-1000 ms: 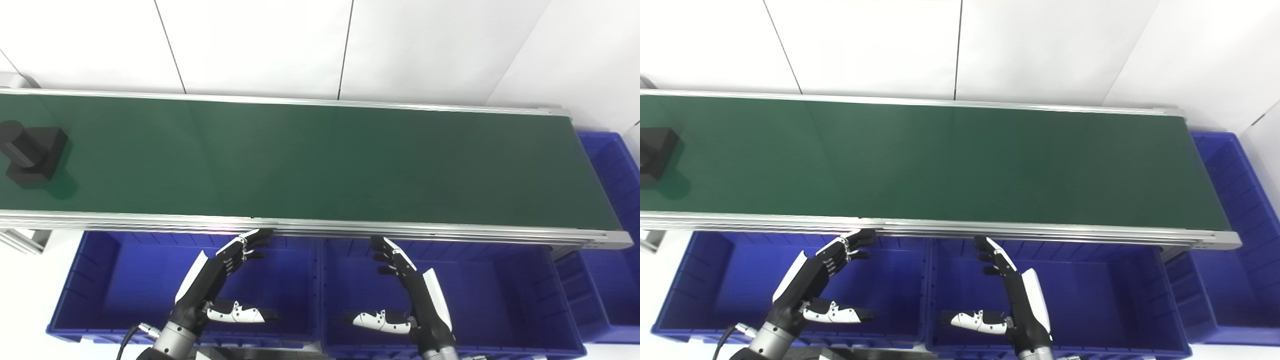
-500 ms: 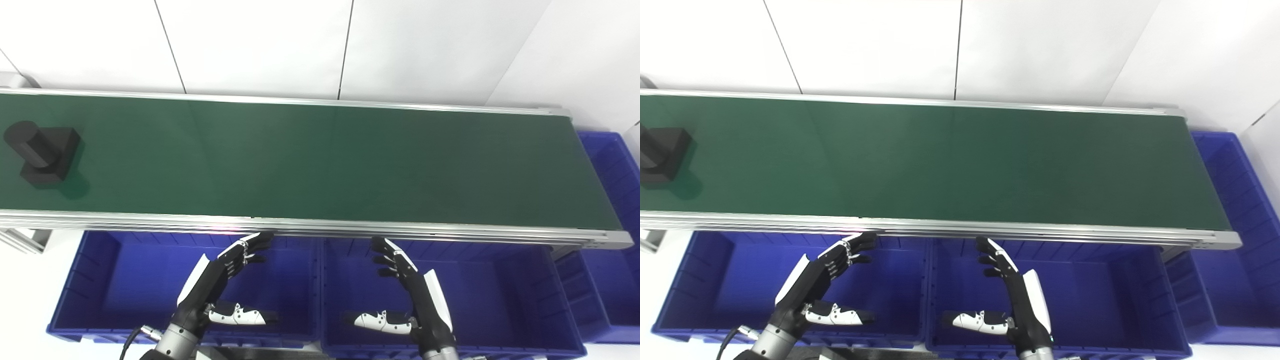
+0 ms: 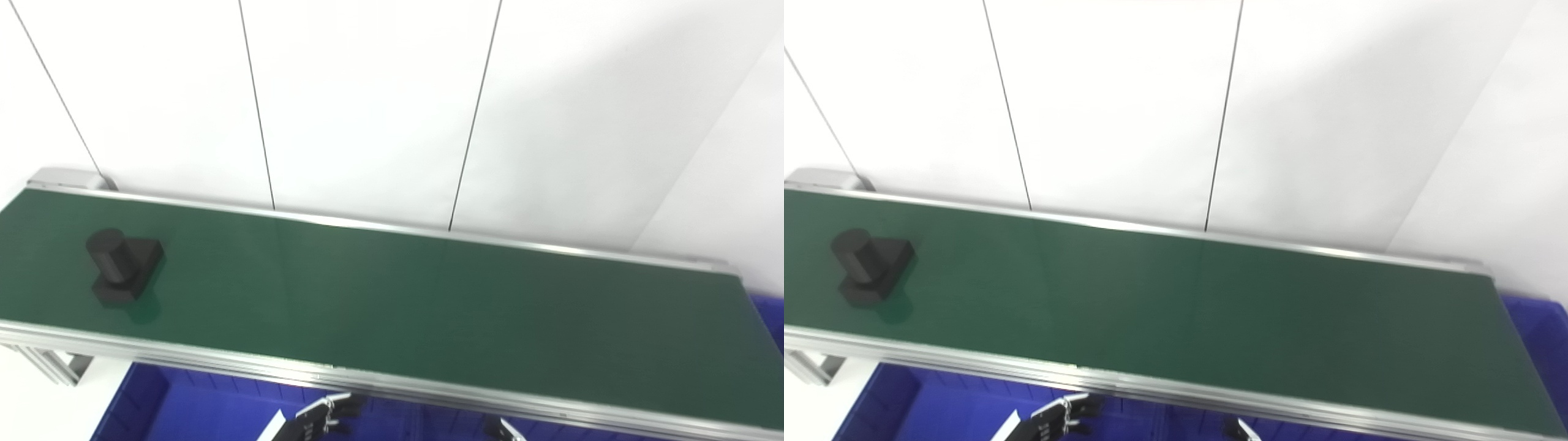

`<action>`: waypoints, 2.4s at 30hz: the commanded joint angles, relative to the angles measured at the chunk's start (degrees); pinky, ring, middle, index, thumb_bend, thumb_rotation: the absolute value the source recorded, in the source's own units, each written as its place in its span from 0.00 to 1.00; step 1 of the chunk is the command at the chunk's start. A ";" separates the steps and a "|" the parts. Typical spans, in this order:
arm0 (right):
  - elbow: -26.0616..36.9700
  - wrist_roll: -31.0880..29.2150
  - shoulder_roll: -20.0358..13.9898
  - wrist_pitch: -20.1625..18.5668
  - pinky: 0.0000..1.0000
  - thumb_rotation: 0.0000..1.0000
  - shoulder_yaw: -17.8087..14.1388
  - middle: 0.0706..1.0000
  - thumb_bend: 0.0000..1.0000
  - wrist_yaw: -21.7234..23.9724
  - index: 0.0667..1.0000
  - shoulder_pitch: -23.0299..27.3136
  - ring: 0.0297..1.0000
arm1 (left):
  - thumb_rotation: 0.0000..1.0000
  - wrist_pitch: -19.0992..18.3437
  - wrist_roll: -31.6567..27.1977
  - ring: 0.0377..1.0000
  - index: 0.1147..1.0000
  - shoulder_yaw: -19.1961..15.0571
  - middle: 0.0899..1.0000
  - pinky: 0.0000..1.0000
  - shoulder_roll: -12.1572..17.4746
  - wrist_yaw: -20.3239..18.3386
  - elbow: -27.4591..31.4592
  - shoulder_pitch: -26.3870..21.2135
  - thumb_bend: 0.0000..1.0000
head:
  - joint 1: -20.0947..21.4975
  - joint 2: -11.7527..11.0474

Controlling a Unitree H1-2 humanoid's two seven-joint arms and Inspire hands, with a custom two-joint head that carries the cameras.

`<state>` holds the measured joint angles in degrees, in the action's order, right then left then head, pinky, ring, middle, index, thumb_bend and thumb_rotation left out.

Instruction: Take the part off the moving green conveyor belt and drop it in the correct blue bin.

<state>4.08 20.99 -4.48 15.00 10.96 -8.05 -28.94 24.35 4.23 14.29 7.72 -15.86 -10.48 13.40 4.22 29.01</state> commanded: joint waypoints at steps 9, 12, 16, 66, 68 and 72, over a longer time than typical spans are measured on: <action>0.17 0.47 0.25 4.10 0.70 0.07 -0.69 0.83 0.76 -1.19 0.85 0.29 0.80 | 0.13 2.48 -0.32 0.80 0.75 0.30 0.82 0.71 -0.02 0.81 0.80 -1.01 0.91 | -0.87 -0.14; 0.28 0.06 0.22 3.94 0.67 0.07 -0.88 0.83 0.76 -0.97 0.85 0.09 0.79 | 0.14 2.50 -0.03 0.79 0.75 0.45 0.82 0.70 -0.22 1.16 0.76 -0.92 0.92 | -2.62 -0.36; 0.11 -1.47 -0.32 5.23 0.68 0.06 -1.22 0.83 0.75 -0.51 0.86 0.02 0.78 | 0.13 2.47 -0.38 0.80 0.75 0.97 0.82 0.71 -0.36 0.80 0.75 -0.92 0.91 | -6.05 -0.23; 14.21 -5.94 0.25 4.01 0.74 0.26 -7.44 0.81 0.67 2.91 0.87 8.95 0.77 | 0.12 2.56 1.30 0.80 0.75 6.22 0.81 0.74 -1.94 4.28 -3.08 -5.15 0.94 | -10.93 1.46; 14.35 -5.04 0.03 3.33 0.72 0.25 -7.65 0.82 0.66 3.41 0.87 10.67 0.77 | 0.13 2.56 1.37 0.80 0.75 6.38 0.81 0.74 -1.87 4.35 -3.49 -5.51 0.93 | -11.05 1.32; 15.11 -4.02 0.27 0.91 0.69 0.26 -7.90 0.81 0.65 4.08 0.86 13.25 0.75 | 0.14 2.56 1.55 0.80 0.75 6.58 0.81 0.74 -1.82 4.45 -4.19 -6.05 0.93 | -11.14 1.11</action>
<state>16.65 17.06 -4.46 16.49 3.32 -4.29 -16.73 24.40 5.63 20.60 5.90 -12.11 -15.07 8.69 -6.86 30.15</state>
